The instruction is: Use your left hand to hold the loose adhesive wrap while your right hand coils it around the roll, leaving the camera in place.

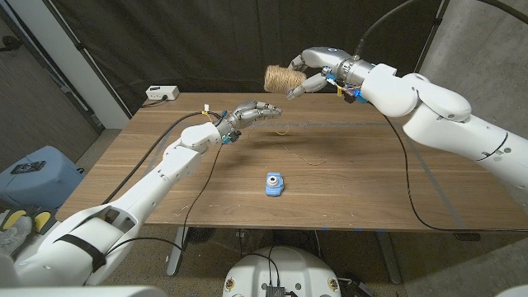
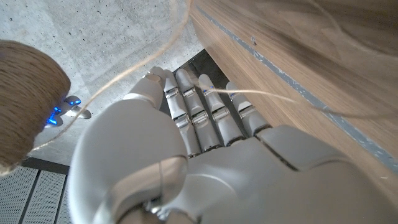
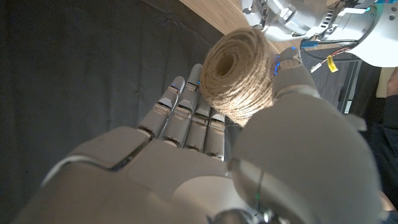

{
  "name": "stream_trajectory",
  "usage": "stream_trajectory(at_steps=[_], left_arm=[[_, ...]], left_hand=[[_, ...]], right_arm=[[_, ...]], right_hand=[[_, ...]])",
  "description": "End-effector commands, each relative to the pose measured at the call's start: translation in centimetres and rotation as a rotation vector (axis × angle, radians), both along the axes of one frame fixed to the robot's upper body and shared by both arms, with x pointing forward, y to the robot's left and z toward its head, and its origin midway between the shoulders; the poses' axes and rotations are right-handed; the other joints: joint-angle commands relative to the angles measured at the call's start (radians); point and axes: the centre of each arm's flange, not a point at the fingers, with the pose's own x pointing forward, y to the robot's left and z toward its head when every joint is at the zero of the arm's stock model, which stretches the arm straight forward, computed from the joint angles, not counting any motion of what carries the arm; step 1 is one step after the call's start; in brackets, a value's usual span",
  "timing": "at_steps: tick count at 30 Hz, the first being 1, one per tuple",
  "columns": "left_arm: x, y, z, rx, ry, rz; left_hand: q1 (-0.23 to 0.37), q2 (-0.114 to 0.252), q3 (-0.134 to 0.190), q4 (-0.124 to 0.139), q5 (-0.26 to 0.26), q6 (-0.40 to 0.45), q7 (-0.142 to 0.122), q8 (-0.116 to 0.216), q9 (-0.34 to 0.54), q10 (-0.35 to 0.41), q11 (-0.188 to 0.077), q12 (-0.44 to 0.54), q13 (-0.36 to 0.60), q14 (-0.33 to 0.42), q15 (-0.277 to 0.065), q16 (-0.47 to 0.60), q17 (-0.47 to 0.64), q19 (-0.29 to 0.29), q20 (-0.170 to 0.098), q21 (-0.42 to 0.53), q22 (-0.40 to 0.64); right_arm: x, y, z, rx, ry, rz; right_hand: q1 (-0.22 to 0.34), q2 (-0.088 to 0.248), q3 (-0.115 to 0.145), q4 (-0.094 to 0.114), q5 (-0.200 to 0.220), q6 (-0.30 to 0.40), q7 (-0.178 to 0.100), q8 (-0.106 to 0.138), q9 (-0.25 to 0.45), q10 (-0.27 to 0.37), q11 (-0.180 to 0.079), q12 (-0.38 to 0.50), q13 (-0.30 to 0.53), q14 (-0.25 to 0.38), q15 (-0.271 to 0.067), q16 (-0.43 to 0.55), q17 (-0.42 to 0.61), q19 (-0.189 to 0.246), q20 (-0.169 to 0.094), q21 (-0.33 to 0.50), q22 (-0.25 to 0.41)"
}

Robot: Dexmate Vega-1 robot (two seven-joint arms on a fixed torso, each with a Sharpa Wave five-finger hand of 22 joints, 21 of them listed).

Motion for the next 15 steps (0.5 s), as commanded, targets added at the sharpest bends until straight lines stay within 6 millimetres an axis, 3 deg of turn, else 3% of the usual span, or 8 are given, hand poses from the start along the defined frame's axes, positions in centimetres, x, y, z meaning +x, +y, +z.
stream_trajectory(at_steps=[1,15], left_arm=[[-0.8,0.9,-1.1,-0.012,0.018,0.026],[-1.4,0.8,-2.4,-0.013,0.037,0.013]], left_hand=[[0.004,0.008,-0.003,0.0,0.002,0.002,0.0,-0.001,0.006,0.003,0.0,-0.001,0.004,-0.003,0.002,-0.001,0.002,0.001,0.001,-0.002,0.001],[0.005,0.008,-0.004,-0.001,0.002,0.003,0.001,-0.001,0.006,0.001,0.001,-0.003,0.006,-0.004,0.004,-0.002,0.003,0.001,0.001,-0.002,0.001]], right_arm=[[0.4,0.2,0.9,0.015,-0.021,-0.004],[1.1,0.6,1.8,0.018,-0.03,-0.024]], right_hand=[[0.067,0.117,0.0,0.002,0.003,0.152,-0.147,0.004,0.005,0.139,-0.133,0.004,0.002,0.01,-0.148,-0.007,0.006,0.007,-0.001,0.0,0.004],[0.068,0.12,0.0,0.002,0.003,0.153,-0.148,0.004,0.005,0.14,-0.135,0.004,0.003,0.011,-0.149,-0.006,0.009,0.007,-0.002,0.0,0.004]])
